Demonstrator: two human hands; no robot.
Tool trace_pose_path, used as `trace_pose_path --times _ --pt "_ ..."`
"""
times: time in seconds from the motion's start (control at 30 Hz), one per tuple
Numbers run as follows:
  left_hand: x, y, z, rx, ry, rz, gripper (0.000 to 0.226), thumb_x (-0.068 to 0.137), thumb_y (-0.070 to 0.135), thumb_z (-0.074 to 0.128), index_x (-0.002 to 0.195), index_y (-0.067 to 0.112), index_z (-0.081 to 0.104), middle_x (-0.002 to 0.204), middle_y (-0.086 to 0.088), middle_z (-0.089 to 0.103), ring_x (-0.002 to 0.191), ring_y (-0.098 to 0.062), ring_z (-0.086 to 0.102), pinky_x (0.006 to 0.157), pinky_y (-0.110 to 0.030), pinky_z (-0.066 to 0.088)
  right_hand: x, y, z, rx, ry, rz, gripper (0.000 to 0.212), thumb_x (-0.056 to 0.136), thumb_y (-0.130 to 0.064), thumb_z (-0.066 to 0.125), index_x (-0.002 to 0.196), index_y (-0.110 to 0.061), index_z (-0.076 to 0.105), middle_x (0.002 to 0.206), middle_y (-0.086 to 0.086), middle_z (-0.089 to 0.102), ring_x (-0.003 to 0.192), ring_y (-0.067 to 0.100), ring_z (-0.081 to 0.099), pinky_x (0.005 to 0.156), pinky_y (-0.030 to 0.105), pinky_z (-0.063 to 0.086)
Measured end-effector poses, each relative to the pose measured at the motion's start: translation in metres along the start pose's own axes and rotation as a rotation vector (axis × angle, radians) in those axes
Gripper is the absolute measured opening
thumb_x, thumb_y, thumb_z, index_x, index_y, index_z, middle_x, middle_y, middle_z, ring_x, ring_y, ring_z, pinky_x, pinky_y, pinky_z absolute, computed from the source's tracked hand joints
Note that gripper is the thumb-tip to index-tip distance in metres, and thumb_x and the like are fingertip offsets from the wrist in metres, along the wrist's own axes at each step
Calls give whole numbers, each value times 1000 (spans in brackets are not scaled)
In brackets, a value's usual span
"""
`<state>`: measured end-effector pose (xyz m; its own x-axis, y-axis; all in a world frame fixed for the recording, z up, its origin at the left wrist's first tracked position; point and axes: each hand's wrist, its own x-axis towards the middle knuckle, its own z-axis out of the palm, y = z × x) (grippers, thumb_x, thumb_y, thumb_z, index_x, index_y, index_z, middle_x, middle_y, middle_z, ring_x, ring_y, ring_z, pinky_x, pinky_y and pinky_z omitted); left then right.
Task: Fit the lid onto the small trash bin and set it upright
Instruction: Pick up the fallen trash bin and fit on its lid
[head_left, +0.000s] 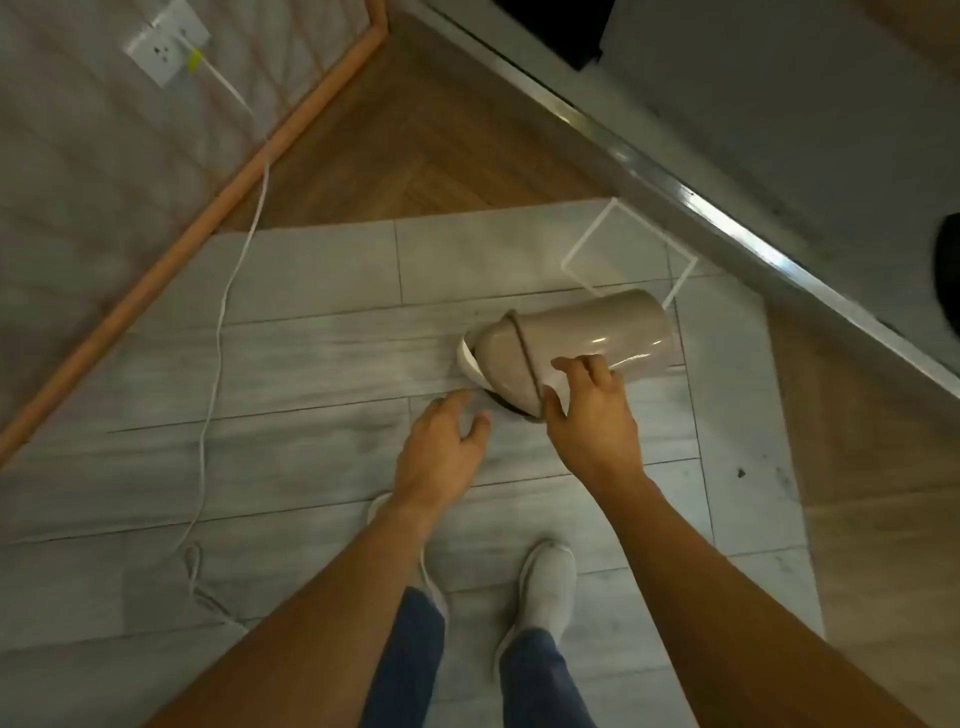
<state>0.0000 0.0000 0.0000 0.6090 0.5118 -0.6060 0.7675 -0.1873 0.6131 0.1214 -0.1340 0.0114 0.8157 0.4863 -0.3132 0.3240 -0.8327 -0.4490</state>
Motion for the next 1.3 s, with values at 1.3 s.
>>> trace_pose_path --times 1.3 --pt "158 -23 138 -251 462 621 25 92 51 73 108 33 64 76 26 64 79 5 69 71 -30 62 83 109 116 346 432 -69 41 107 -21 52 146 -10 53 132 11 67 119 29 66 102 50 55"
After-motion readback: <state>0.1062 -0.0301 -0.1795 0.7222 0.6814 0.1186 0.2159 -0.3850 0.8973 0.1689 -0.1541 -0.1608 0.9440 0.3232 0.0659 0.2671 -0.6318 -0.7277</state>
